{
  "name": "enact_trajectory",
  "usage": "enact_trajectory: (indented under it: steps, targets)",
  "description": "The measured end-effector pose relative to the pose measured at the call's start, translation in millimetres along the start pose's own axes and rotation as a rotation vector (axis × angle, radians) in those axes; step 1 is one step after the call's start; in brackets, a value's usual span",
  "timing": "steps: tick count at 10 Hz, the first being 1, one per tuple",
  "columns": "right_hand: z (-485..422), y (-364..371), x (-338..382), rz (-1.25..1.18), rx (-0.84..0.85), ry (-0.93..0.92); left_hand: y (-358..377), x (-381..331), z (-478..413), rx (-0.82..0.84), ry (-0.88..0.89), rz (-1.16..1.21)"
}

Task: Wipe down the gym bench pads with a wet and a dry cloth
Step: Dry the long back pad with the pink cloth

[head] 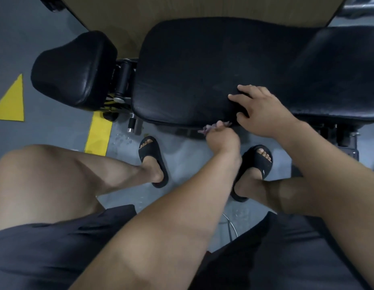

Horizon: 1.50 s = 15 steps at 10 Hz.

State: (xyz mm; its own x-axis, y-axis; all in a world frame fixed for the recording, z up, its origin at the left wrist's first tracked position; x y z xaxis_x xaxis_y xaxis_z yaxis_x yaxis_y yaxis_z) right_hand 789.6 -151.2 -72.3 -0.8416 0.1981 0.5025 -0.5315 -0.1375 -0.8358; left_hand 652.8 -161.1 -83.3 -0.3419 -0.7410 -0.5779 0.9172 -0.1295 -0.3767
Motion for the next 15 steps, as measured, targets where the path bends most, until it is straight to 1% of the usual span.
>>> enact_trajectory:
  steps: [1,2,3,4,5,6,7,8,9,10,11,12,13,14,15]
  targets:
    - [5,-2,-1,-0.022,-0.037,0.008,-29,0,-29,-0.101,-0.047,0.158]
    - [10,-3,0,-0.009,-0.026,0.025,-42,-8,-33,-0.146,-0.041,0.009]
    - [17,-6,-1,0.005,0.001,0.044,-22,-11,-22,-0.124,0.144,-0.234]
    - [21,-11,-4,0.0,0.018,0.055,-1,11,10,0.147,0.072,-0.062]
    - [21,-16,-3,-0.024,0.004,0.066,-14,14,14,0.281,0.277,-0.193]
    - [21,-18,1,-0.035,-0.021,0.093,-54,-16,10,0.162,0.609,-0.312]
    - [21,-16,2,-0.036,-0.019,0.111,-92,-57,-2,-0.044,0.983,-0.378]
    - [22,-17,1,-0.041,-0.005,0.116,-88,-77,-34,-0.05,1.134,-0.787]
    - [23,-18,0,-0.047,0.008,0.1,-67,-41,-47,0.099,1.088,-1.241]
    - [21,-19,-2,-0.052,-0.032,0.078,-71,-14,-40,0.093,1.11,-1.379]
    - [15,-20,-3,-0.031,-0.081,0.085,-73,-22,-47,0.094,1.112,-1.508]
    - [9,-22,-6,-0.011,-0.093,0.082,-52,-60,-68,0.074,1.089,-1.51]
    - [4,-25,-8,-0.015,-0.07,0.077,-33,-101,-89,0.043,1.004,-1.471]
    - [-4,-23,-7,0.001,-0.079,0.079,-40,-95,-82,0.078,1.049,-1.465]
    - [-10,-18,-5,0.013,-0.163,0.094,-65,-52,-59,0.112,1.146,-1.505]
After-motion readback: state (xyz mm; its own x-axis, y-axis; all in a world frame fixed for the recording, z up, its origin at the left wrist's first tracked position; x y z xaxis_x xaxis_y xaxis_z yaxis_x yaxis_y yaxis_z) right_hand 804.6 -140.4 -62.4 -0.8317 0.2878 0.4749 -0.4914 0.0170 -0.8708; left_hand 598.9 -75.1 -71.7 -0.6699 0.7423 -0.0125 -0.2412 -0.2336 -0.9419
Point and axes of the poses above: each hand's wrist, its own z-axis away from the middle knuckle, its own y-axis out of the palm, x = y × z, the point moved 4 cm from there along -z, towards the middle knuckle, and after that the axes turned 5 degrees about -z, right-handed, at the moved point
